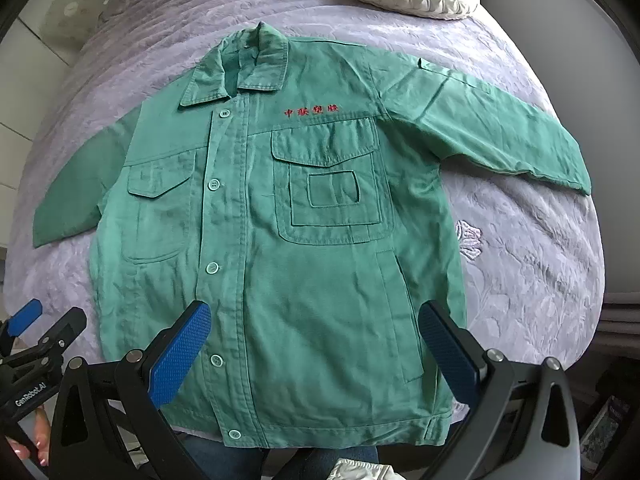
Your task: Fold large clothes
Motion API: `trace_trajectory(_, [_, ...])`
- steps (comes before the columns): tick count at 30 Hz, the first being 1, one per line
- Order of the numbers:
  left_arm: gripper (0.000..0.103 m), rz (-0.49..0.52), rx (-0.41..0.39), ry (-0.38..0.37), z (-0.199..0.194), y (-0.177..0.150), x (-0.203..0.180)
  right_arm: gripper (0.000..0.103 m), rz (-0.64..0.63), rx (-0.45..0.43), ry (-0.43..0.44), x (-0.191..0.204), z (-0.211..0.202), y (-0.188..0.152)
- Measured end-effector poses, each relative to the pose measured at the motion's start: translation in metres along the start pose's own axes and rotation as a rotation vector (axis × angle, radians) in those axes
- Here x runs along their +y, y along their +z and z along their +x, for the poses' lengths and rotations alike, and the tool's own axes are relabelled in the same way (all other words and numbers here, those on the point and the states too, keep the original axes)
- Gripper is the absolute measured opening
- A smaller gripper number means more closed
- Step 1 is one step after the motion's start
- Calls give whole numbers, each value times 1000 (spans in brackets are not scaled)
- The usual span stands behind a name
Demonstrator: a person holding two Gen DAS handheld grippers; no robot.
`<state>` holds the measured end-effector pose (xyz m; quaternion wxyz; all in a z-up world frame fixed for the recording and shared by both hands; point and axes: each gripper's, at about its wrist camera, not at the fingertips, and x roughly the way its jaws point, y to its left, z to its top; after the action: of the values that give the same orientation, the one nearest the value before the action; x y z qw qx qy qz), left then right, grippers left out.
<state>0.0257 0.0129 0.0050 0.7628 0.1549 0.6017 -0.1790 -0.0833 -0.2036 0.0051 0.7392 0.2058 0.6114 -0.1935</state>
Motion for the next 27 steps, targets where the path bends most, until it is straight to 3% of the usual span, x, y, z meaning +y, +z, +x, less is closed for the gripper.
trace_trajectory(10, [103,-14,13,-15,8,1,15,103,-4,22,-16,13,6,2])
trace_trajectory(16, [103,-62,36,-74,27,4,43,103,-11,35,0,29,14,6])
trace_trajectory(19, [103,-139,50,-106,43,8,73,103,-13,45,32,43,23,9])
trace_trajectory(22, [103,-231,38,-127,61,15,114,103,-28,40,118,61,33,10])
trace_trajectory(27, [103,-422,-33,-138,96,31,205,103,-62,104,273,102,61,9])
